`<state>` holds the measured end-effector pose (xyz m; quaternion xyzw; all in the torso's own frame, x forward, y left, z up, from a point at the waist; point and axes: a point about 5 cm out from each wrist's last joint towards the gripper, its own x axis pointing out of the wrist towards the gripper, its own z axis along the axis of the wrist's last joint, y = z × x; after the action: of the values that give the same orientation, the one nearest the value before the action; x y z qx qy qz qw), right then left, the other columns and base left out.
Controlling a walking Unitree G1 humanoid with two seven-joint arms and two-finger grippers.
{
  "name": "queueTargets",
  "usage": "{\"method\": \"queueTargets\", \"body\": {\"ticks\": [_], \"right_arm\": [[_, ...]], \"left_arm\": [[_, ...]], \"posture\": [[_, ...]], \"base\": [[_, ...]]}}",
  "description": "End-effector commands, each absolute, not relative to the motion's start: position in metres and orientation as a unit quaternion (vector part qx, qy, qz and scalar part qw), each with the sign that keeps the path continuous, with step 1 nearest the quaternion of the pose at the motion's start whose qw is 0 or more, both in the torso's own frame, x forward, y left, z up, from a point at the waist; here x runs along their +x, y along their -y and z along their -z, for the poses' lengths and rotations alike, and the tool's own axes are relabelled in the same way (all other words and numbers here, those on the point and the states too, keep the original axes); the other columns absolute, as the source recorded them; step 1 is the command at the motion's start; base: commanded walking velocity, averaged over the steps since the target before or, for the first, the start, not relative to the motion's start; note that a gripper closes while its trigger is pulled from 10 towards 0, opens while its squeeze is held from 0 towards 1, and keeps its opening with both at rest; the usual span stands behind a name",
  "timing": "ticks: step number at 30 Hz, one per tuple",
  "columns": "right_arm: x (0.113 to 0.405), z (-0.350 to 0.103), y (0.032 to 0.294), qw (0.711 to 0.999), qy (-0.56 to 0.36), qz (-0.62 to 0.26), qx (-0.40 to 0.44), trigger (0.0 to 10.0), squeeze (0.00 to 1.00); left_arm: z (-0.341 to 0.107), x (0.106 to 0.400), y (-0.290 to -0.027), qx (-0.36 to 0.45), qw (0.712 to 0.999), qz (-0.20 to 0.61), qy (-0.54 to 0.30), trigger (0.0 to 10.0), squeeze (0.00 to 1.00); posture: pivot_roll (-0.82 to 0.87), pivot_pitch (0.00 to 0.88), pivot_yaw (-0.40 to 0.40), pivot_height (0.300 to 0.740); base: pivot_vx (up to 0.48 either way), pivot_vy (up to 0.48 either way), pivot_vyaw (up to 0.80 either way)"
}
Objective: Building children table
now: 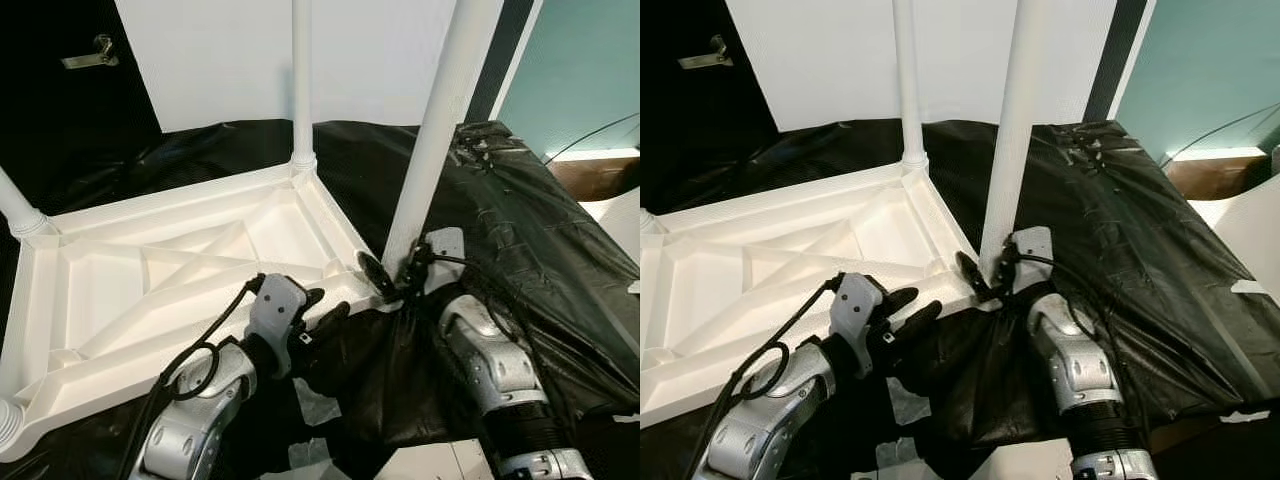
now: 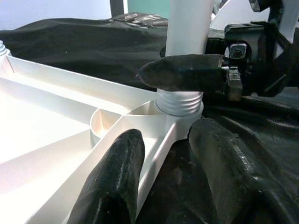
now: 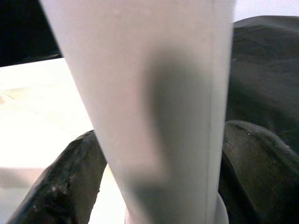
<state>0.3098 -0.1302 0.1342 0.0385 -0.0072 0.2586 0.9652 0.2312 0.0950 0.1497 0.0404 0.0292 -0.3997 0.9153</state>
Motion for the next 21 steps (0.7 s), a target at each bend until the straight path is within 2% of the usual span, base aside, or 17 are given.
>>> {"method": "queueTargets", "body": {"ticks": [1, 9, 10, 14, 18, 19, 20, 21], "right_arm": [[0.314, -0.142, 0.137, 0.939, 0.015, -0.343, 0.013, 10.0, 0.00], [0.323, -0.146, 0.146, 0.905, 0.002, -0.422, -0.046, 10.0, 0.00], [0.328, -0.145, 0.147, 0.890, -0.014, -0.450, -0.070, 10.0, 0.00], [0.334, -0.144, 0.145, 0.873, -0.027, -0.478, -0.098, 10.0, 0.00], [0.335, -0.144, 0.143, 0.867, -0.030, -0.486, -0.107, 10.0, 0.00], [0.337, -0.143, 0.142, 0.863, -0.034, -0.491, -0.118, 4.7, 0.00], [0.337, -0.142, 0.142, 0.859, -0.038, -0.495, -0.124, 0.0, 0.00], [0.337, -0.142, 0.142, 0.859, -0.038, -0.495, -0.124, 0.0, 0.00]], "left_arm": [[-0.148, 0.230, -0.099, 0.041, 0.924, 0.379, -0.035, 10.0, 0.00], [-0.149, 0.230, -0.100, 0.040, 0.925, 0.377, -0.034, 10.0, 0.00], [-0.150, 0.231, -0.101, 0.040, 0.926, 0.375, -0.033, 10.0, 0.00], [-0.151, 0.232, -0.102, 0.040, 0.926, 0.374, -0.032, 10.0, 0.00], [-0.151, 0.232, -0.102, 0.041, 0.926, 0.374, -0.032, 10.0, 0.00], [-0.151, 0.233, -0.102, 0.041, 0.926, 0.374, -0.033, 10.0, 0.00], [-0.152, 0.233, -0.102, 0.041, 0.926, 0.375, -0.032, 10.0, 0.00], [-0.152, 0.233, -0.102, 0.041, 0.926, 0.375, -0.032, 10.0, 0.00]], "posture": [[0.10, 0.017, -0.025, 0.740], [0.11, 0.021, -0.021, 0.740], [0.11, 0.020, -0.021, 0.740], [0.11, 0.024, -0.016, 0.740], [0.11, 0.024, -0.014, 0.740], [0.11, 0.024, -0.014, 0.740], [0.11, 0.027, -0.013, 0.740], [0.11, 0.027, -0.013, 0.740]], "base": [[0.000, 0.000, 0.00], [0.000, 0.000, 0.00], [0.000, 0.000, 0.00], [0.000, 0.000, 0.00], [0.000, 0.000, 0.00], [0.000, 0.000, 0.00], [0.000, 0.000, 0.00], [0.000, 0.000, 0.00]]}}
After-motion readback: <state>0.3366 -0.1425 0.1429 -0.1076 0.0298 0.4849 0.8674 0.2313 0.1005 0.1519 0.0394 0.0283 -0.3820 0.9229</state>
